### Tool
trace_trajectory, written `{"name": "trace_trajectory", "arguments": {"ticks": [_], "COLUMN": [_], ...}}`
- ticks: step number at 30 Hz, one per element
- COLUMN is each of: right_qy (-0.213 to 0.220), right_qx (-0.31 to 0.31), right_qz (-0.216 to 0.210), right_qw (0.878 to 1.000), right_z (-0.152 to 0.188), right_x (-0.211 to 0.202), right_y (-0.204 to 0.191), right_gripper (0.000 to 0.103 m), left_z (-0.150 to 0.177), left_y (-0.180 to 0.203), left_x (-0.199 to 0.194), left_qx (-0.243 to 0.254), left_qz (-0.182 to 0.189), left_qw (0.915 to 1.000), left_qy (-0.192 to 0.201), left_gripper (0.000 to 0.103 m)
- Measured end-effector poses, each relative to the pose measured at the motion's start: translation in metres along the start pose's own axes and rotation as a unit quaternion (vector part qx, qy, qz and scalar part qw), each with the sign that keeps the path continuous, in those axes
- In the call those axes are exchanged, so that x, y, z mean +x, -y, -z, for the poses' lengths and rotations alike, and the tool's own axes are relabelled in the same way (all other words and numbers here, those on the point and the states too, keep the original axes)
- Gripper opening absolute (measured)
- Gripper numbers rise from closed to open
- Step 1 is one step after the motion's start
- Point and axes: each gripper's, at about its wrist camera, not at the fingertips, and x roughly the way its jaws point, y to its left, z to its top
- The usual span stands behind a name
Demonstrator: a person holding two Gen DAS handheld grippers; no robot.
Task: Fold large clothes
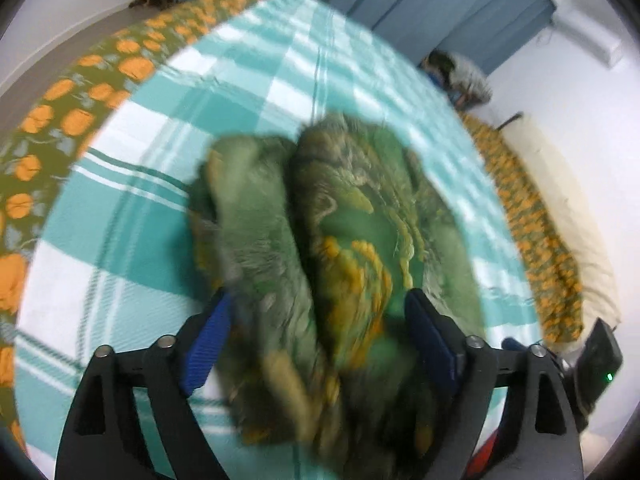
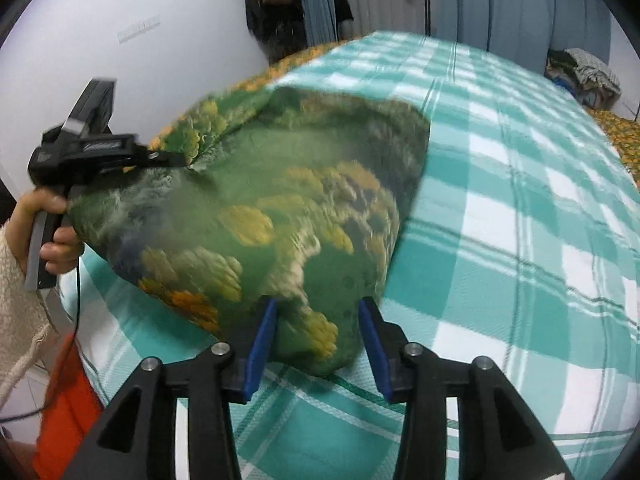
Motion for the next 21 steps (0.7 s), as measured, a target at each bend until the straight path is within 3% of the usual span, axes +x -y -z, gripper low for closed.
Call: {"name": "trace_trajectory", "arguments": {"ticks": [4,7,9,11,13,15,18,21], "right_qy": [0.024,0.031,0.026,0.0,-0.065,-0.104,-0.091,-0.085], "right_qx": [-0.03,-0.038,-0.044,-0.039,-0.03,-0.054,-0.1,-0.092], "right_qz": [-0.009,-0.037,-0.068,-0.099,-0.134,-0.11,-0.072,-0.076], "right_qw": [0.999,0.998,0.996,0.994,0.988,0.987,0.988,0.989], "right_z": [-0.027,-0.059,-0.078,-0.094,-0.094,-0.085,-0.075,-0.071], "right_x": [-0.011,0.001,0.016,0.049,0.089,0.123,0.133,0.132], "right_y": [-0.014,-0.031,-0.045,-0.062,-0.078,-0.097,-0.116,-0.113], "right_gripper": [0.044,0.044,0.044,0.044,0.044,0.046,0.046,0.046], "left_z": [0.005,0.011,0.017,0.022,0.026,0.026,0.025,0.019], "left_y": [-0.043,-0.065,-0.073,-0.078,-0.085,-0.087,-0.086,-0.076], "left_x": [-0.026,-0.023,-0.018,-0.008,0.001,0.016,0.038,0.06], "left_qx": [-0.061,-0.095,-0.113,-0.125,-0.135,-0.151,-0.161,-0.149], "left_qz": [0.0,-0.015,0.002,0.022,0.043,0.076,0.116,0.131], "left_qw": [0.998,0.9953,0.9936,0.9918,0.9899,0.9853,0.9791,0.9782], "left_qy": [0.015,0.006,0.003,-0.001,-0.01,-0.025,-0.045,-0.062], "left_gripper": [0.091,0.091,0.091,0.091,0.091,0.091,0.091,0.093]}}
